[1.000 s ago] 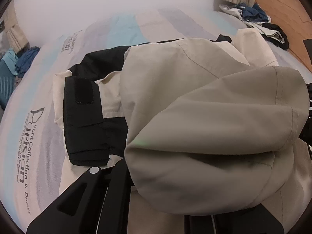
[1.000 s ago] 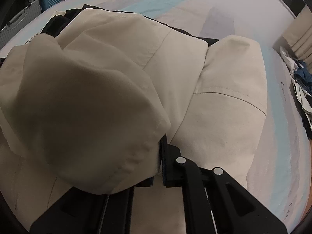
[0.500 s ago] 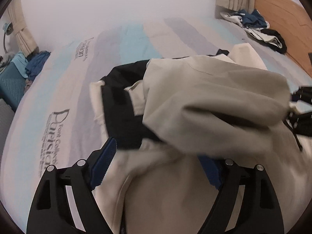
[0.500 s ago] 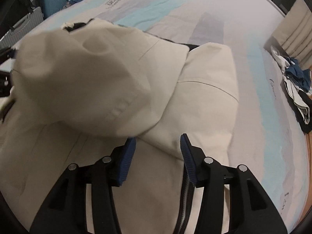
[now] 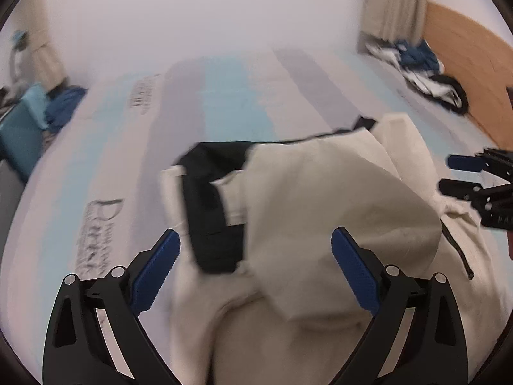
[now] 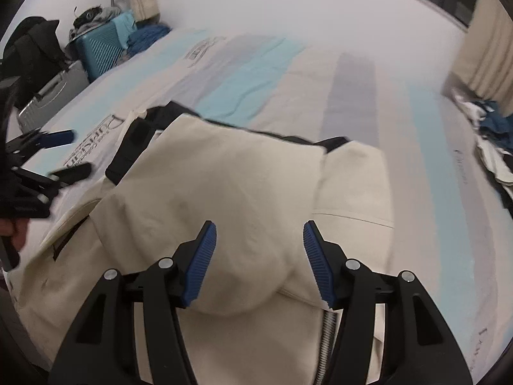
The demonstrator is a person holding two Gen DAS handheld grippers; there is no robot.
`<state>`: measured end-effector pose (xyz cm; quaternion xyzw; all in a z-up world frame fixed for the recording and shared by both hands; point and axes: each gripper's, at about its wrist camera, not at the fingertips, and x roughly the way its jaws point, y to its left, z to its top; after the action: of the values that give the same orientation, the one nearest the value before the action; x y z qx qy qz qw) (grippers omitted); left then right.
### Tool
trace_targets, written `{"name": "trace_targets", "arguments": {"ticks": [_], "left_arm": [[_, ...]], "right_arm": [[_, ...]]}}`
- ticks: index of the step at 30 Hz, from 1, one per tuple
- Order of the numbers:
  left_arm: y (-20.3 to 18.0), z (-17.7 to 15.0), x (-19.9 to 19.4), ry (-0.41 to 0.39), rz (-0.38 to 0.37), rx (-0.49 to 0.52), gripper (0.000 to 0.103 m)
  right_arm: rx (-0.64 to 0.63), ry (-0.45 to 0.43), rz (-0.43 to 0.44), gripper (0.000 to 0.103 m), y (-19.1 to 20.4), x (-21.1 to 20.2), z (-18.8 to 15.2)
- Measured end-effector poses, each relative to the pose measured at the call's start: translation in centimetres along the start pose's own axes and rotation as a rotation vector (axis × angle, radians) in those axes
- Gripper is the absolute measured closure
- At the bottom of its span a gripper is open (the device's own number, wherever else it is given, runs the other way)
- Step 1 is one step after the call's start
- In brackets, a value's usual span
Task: Fold large clothes
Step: 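Open both grippers to release the hood onto the jacket, then move both open grippers along the jacket body to its hem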
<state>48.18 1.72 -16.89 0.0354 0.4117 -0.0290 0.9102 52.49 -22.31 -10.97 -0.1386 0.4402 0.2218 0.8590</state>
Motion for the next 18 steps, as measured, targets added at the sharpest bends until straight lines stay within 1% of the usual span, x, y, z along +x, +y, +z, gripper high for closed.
{"name": "trace_targets", "arguments": {"ticks": [1, 2, 3, 5, 8, 12, 14, 18], "left_arm": [[-0.6, 0.2, 1.1, 0.026, -0.008, 0.010, 0.009], [-1.0, 0.4, 2.2, 0.054, -0.023, 0.013, 0.009], [-1.5, 0.5, 3.3, 0.077, -0.037, 0.012, 0.009], [-2.0, 0.2, 4.8, 0.102, -0.042, 0.014, 0.009], [-2.3, -0.7, 6.7, 0.125, -0.049, 0.013, 0.009], [-2.3, -2.8, 9.0, 0.180, -0.048, 0.018, 0.009], [-2.4, -3.7, 9.6, 0.199, -0.050, 0.020, 0.009], [-2.3, -4.6, 10.1, 0.201, -0.048, 0.010, 0.008]], "right_arm": [[0.001, 0.017, 0.008, 0.045, 0.4, 0.6, 0.4], [0.007, 0.023, 0.021, 0.039, 0.7, 1.1, 0.3], [0.017, 0.022, 0.033, 0.035, 0.9, 1.6, 0.5], [0.028, 0.039, 0.041, 0.032, 1.1, 2.5, 0.2], [0.035, 0.082, 0.049, 0.032, 1.1, 5.2, -0.7], [0.062, 0.149, 0.052, 0.032, 0.7, 8.3, -2.6], [0.070, 0.175, 0.056, 0.032, 0.8, 9.3, -3.2], [0.063, 0.192, 0.048, 0.032, 1.0, 10.3, -3.9]]}}
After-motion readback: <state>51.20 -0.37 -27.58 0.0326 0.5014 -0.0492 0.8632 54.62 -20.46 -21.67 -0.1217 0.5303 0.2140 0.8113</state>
